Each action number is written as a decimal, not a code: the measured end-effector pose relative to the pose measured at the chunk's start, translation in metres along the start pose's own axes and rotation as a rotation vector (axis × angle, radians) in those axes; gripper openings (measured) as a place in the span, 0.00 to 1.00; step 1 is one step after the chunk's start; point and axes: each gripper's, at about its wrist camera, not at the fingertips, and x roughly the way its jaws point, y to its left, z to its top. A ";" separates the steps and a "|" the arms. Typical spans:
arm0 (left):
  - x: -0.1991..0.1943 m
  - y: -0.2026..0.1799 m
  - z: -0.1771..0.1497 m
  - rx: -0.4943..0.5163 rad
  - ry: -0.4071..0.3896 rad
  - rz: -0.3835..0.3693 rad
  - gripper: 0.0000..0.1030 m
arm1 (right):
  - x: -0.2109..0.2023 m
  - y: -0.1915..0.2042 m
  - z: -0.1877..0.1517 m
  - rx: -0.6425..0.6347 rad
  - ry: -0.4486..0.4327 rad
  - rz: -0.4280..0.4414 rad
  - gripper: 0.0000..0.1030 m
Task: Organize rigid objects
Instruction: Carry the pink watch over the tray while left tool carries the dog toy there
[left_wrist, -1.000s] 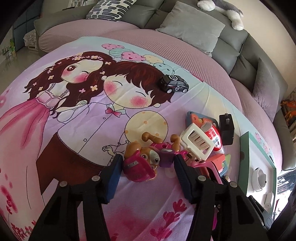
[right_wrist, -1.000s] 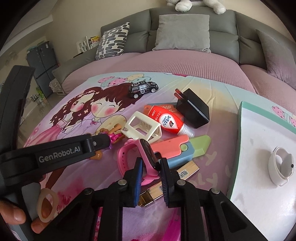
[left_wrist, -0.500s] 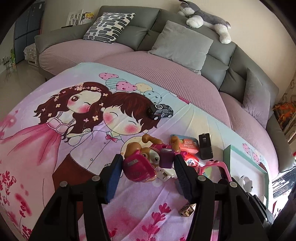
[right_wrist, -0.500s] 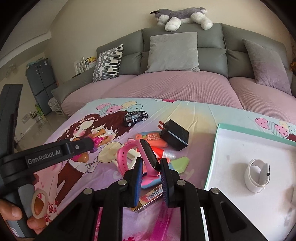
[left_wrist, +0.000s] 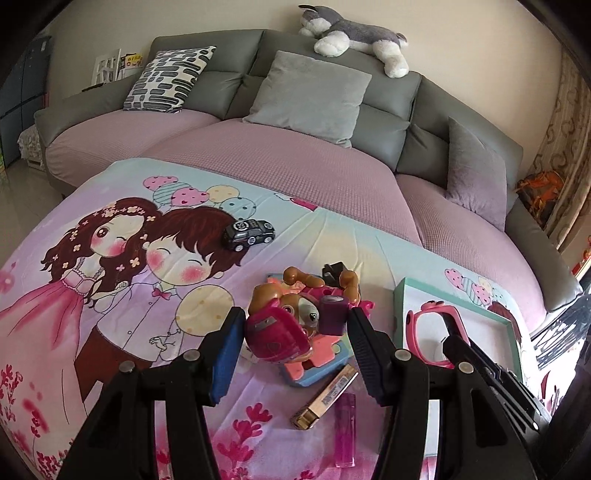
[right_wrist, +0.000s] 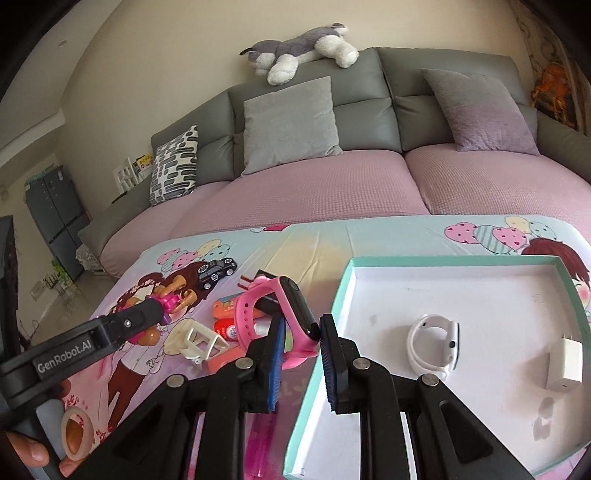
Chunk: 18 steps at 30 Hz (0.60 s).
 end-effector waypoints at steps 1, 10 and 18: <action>0.001 -0.006 -0.001 0.013 0.002 -0.004 0.57 | -0.003 -0.007 0.002 0.016 -0.005 -0.010 0.20; 0.014 -0.074 -0.020 0.170 0.069 -0.085 0.57 | -0.023 -0.062 0.008 0.090 -0.001 -0.160 0.20; 0.028 -0.115 -0.038 0.262 0.126 -0.108 0.57 | -0.038 -0.121 0.003 0.249 0.025 -0.249 0.20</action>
